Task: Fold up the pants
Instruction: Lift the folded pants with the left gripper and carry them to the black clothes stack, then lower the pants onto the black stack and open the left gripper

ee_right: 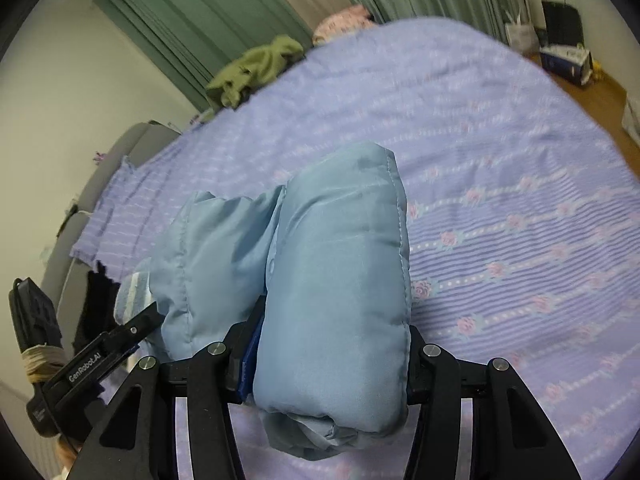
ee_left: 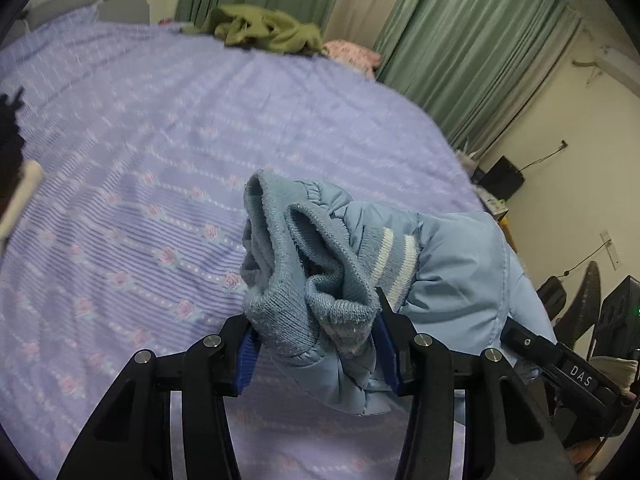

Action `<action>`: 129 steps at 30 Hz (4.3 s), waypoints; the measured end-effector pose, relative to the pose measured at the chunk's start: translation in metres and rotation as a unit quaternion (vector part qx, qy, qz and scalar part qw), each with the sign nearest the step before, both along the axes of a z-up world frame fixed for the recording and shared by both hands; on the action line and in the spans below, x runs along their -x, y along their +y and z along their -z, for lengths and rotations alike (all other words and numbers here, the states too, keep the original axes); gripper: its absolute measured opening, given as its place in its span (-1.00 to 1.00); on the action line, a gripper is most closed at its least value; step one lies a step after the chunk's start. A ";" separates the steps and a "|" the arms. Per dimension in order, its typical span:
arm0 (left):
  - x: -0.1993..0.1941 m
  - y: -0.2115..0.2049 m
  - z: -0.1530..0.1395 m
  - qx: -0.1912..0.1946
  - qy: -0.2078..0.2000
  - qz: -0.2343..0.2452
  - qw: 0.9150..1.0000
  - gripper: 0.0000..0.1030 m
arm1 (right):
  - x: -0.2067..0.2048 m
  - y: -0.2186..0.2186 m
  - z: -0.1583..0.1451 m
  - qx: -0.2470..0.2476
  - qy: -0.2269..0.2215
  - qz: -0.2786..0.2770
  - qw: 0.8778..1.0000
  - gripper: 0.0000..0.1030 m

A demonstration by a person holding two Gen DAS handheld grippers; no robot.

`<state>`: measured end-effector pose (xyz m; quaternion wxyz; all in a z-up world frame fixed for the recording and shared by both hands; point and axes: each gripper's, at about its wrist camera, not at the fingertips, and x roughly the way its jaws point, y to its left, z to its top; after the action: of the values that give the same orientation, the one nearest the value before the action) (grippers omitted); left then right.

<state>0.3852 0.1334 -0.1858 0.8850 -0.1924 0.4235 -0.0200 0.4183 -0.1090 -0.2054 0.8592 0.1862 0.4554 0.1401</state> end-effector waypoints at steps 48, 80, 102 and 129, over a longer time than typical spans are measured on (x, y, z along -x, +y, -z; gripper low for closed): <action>0.276 0.215 -0.230 -0.041 -0.196 -0.115 0.973 -0.05 | 0.211 0.202 -0.230 -0.056 -0.222 -0.130 0.965 0.02; 0.275 0.467 -0.233 -0.019 -0.206 -0.154 0.966 -0.05 | 0.143 0.421 -0.206 -0.096 -0.190 -0.159 0.964 0.02; 0.105 0.700 -0.116 0.061 -0.105 -0.037 0.992 -0.05 | 0.048 0.627 -0.117 -0.048 -0.137 -0.084 0.986 0.02; 0.071 0.730 -0.045 -0.033 -0.008 -0.054 0.998 0.46 | 0.001 0.653 -0.031 0.084 -0.029 0.001 0.996 0.65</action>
<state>0.3141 0.8632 -0.1405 0.8941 -0.1856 0.4057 0.0398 0.4172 0.5444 -0.1742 0.8846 0.1098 0.4407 0.1059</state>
